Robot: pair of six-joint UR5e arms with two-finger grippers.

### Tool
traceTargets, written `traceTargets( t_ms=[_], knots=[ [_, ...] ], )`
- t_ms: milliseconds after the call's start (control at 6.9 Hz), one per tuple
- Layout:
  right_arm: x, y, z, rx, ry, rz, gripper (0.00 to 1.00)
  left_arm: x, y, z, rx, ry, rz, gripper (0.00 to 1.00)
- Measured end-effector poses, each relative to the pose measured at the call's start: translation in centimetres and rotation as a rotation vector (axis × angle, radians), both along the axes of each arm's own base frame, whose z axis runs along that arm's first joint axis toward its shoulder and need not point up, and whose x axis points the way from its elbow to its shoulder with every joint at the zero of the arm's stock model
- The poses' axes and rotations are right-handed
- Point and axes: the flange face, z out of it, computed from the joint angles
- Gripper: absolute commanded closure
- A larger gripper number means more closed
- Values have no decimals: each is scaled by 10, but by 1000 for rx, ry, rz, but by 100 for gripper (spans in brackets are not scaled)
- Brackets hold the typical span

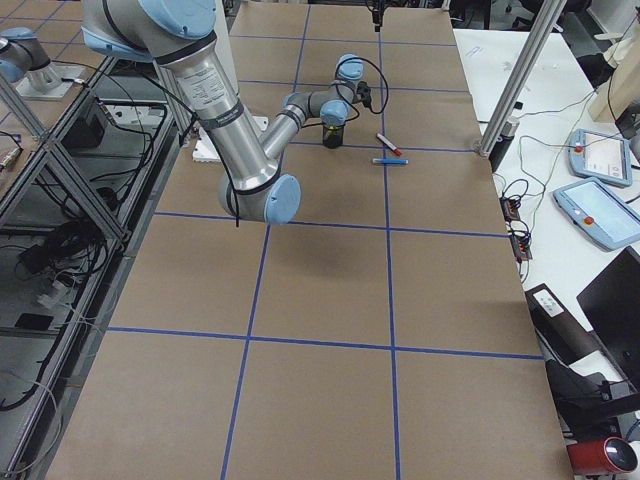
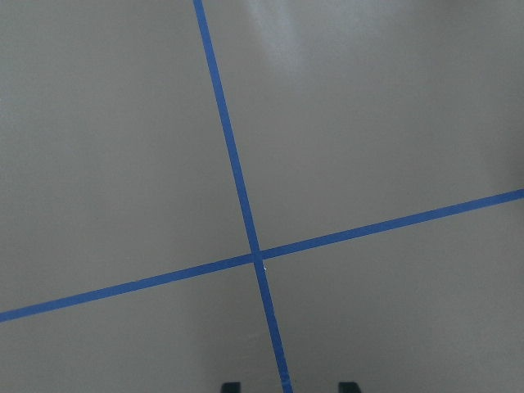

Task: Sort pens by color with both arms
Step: 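Lower the right gripper into the cup and grasp the green marker, then lift the green marker out and carry it away from the cup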

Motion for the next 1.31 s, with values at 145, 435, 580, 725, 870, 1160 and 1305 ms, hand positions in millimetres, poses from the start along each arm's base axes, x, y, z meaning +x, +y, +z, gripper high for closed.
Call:
traceTargets(
  t_ms=[145, 435, 580, 725, 870, 1160, 1305],
  knots=[
    [18, -11, -5, -18, -18, -10, 93, 1, 0, 0, 0, 1, 1, 49],
    [55, -38, -14, -37, -46, 5, 93, 1, 0, -1, 0, 1, 1, 49],
    [70, -50, -18, -37, -55, 24, 93, 2, 0, -2, 0, 2, 1, 49],
    [84, -62, -25, -33, -64, 47, 93, 2, 0, -2, -1, 3, 1, 49],
    [96, -73, -33, -28, -72, 67, 94, 3, 0, -3, -1, 3, 2, 49],
    [98, -88, -69, -84, -50, 129, 94, 4, 0, -3, -11, 7, -9, 49],
    [90, -101, -90, -138, -19, 196, 95, 4, 0, -4, -17, 9, -15, 49]
  ],
)
